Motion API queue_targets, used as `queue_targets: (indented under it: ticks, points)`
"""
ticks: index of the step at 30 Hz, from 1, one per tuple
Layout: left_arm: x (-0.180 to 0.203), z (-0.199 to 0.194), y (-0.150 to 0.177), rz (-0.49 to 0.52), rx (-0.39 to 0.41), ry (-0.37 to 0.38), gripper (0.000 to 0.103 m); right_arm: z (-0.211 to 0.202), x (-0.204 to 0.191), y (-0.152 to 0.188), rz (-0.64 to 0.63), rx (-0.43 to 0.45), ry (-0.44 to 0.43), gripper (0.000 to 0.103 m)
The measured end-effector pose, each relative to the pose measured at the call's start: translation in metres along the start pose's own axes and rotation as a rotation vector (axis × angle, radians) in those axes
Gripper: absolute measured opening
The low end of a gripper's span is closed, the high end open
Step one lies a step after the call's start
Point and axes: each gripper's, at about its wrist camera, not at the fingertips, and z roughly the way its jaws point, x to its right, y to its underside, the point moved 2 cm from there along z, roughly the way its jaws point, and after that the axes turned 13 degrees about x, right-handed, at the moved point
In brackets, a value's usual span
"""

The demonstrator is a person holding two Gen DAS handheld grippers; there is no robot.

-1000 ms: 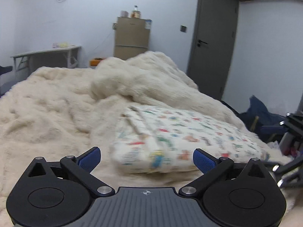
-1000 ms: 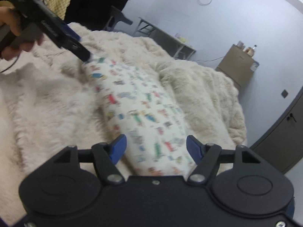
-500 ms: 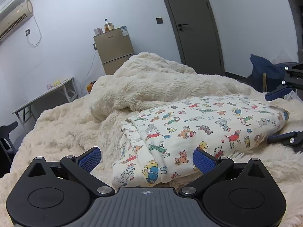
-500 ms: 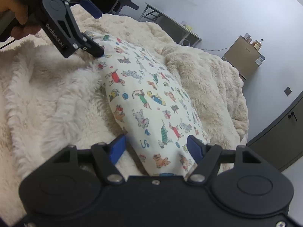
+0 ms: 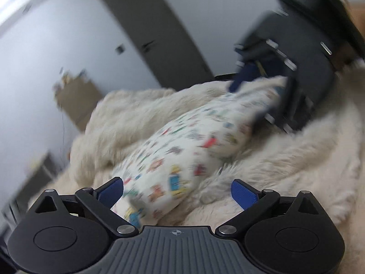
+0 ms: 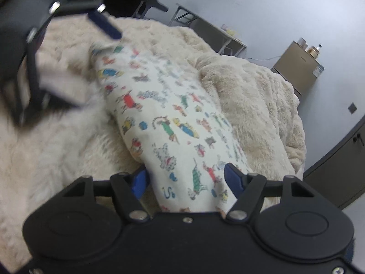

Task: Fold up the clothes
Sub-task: 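Grasp the folded cloth end with the right gripper while the left gripper grasps the other end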

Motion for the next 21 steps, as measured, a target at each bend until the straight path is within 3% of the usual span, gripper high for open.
queue_targets:
  ticks: [4,5,6,7,8,9,10,11,14,16,18,21]
  points:
    - [-0.007,0.024,-0.007,-0.026,0.029,-0.016,0.093,-0.006,0.025,-0.006,0.171,0.024,-0.019,0.059]
    - [-0.006,0.031,-0.007,-0.008,0.023,-0.022,0.086,-0.005,0.029,-0.007,0.205,0.021,-0.027,0.059]
    - [-0.004,0.04,-0.005,0.039,0.006,-0.045,0.069,-0.004,0.03,-0.008,0.22,0.014,-0.033,0.059]
    - [-0.005,0.048,-0.003,0.053,-0.01,-0.066,0.058,-0.004,0.025,-0.01,0.185,0.008,-0.032,0.059]
    - [-0.008,0.054,-0.001,0.06,-0.025,-0.086,0.055,-0.004,0.016,-0.012,0.131,0.007,-0.03,0.061]
    - [-0.017,0.057,-0.001,-0.005,-0.028,-0.077,0.052,-0.004,0.005,-0.013,0.074,0.009,-0.029,0.061]
    - [-0.03,0.058,-0.002,-0.099,-0.028,-0.055,0.051,-0.003,-0.004,-0.016,0.027,0.017,-0.03,0.061]
    - [-0.032,0.057,-0.002,-0.116,-0.027,-0.051,0.051,-0.003,-0.013,-0.018,-0.012,0.031,-0.032,0.062]
    - [-0.036,0.055,-0.005,-0.084,-0.019,-0.053,0.051,0.006,-0.032,-0.033,-0.11,0.08,-0.025,0.062]
    - [-0.038,0.055,-0.005,-0.065,-0.023,-0.049,0.051,0.016,-0.038,-0.041,-0.167,0.093,-0.009,0.056]
    - [-0.041,0.056,-0.004,-0.066,-0.03,-0.051,0.051,0.027,-0.04,-0.041,-0.21,0.079,-0.028,0.041]
    - [-0.044,0.055,-0.004,-0.094,-0.039,-0.037,0.051,0.026,-0.038,-0.035,-0.206,0.067,-0.046,0.039]
